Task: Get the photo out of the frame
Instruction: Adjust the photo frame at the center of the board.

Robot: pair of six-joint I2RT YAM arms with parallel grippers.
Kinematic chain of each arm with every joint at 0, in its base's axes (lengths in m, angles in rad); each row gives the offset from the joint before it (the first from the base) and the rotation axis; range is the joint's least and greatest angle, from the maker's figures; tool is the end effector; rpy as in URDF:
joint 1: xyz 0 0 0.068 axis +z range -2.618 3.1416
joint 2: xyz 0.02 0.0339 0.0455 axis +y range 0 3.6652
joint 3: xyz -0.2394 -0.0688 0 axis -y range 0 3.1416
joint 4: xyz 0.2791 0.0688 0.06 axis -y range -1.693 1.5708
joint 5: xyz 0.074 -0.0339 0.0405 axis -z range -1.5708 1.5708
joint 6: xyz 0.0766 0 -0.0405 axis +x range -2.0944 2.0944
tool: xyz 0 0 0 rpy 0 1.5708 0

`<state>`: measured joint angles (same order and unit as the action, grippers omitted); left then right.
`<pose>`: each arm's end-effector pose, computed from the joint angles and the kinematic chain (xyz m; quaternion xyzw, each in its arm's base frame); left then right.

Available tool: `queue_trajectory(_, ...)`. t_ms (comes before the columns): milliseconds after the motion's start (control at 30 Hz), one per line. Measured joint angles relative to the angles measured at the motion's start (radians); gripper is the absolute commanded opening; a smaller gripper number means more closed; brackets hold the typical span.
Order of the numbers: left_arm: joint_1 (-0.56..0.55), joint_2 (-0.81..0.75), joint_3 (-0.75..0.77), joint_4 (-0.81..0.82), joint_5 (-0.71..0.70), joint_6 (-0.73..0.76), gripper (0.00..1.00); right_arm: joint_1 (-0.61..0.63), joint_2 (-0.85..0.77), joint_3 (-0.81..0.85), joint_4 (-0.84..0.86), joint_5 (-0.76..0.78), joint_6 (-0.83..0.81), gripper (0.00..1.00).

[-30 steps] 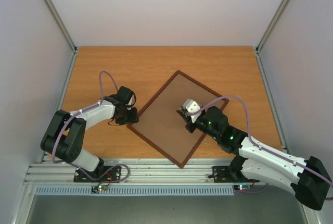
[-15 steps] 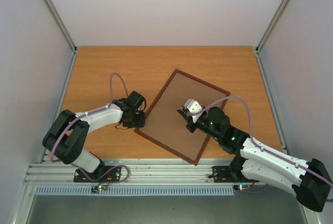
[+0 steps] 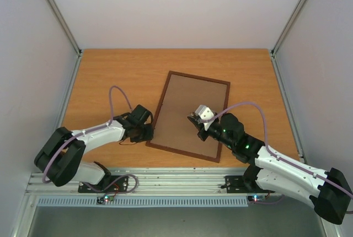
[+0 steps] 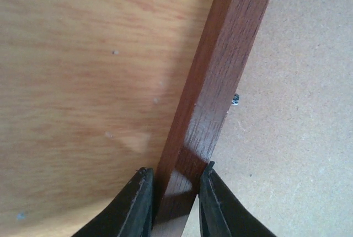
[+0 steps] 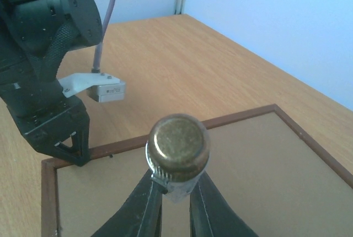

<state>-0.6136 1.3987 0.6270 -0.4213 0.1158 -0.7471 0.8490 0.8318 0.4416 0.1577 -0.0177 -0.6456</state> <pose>0.2208 -0.1663 0.0582 -0.0546 0.9791 -0.1621 0.1100 0.1881 0.2157 0.2051 -0.5371 0.5716 0.0699 0.6164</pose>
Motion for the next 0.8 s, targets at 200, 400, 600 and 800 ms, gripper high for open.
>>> queue_trajectory(200,-0.035,-0.045,-0.047,0.034,-0.013,-0.105,0.08,0.000,-0.004,0.000,0.000,-0.010,0.002,0.01)
queue_trajectory(400,-0.093,-0.050,-0.058,0.061,-0.046,-0.220,0.08,0.000,-0.023,-0.001,0.000,-0.014,0.003,0.01)
queue_trajectory(600,-0.134,-0.056,-0.080,0.115,-0.067,-0.320,0.10,0.000,-0.038,-0.002,0.000,-0.034,0.013,0.01)
queue_trajectory(800,-0.157,-0.084,-0.110,0.145,-0.083,-0.389,0.20,0.000,-0.052,-0.002,0.000,-0.065,0.026,0.01)
